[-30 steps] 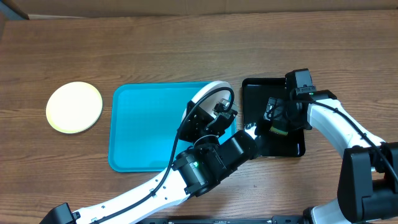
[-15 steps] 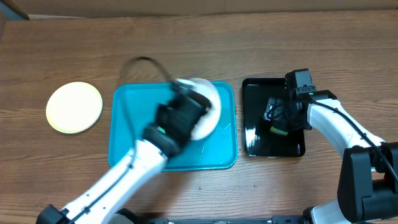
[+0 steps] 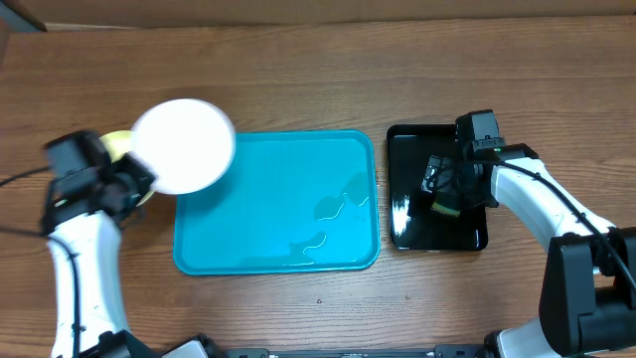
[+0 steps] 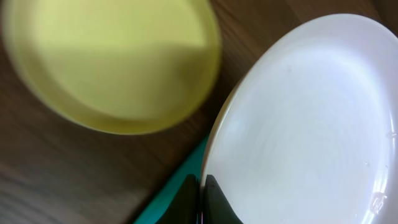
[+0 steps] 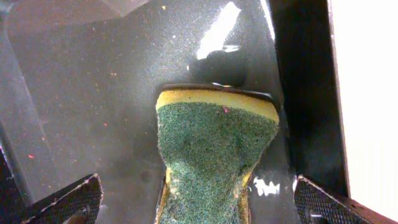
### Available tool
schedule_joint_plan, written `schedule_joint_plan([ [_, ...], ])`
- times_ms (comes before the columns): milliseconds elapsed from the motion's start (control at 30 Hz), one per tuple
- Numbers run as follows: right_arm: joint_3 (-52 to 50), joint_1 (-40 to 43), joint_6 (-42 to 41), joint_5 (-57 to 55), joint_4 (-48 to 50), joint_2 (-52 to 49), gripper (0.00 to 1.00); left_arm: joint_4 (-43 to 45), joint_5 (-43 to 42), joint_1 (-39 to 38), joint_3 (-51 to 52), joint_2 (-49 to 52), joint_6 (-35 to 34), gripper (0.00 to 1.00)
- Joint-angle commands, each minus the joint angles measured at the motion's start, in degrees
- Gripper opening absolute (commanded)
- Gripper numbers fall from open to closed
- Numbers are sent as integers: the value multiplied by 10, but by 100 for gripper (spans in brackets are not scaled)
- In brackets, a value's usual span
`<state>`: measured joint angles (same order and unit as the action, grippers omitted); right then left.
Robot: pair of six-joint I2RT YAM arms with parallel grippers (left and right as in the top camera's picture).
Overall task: Clean dirty plates on tray and stack at the side
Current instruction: 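Place the white plate onto the plate stack left of the tray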
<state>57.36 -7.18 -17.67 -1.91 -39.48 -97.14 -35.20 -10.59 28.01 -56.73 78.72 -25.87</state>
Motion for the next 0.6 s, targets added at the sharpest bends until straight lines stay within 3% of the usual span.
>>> schedule_joint_plan([
  [0, -2, 2, 3, -10, 3, -3, 100, 1, -25, 62, -11, 15, -12, 4],
  [167, -2, 2, 3, -10, 3, -3, 100, 27, -24, 109, -11, 62, -12, 4],
  [567, -2, 2, 3, -10, 3, -3, 100, 136, 3, 112, -11, 162, -14, 4],
])
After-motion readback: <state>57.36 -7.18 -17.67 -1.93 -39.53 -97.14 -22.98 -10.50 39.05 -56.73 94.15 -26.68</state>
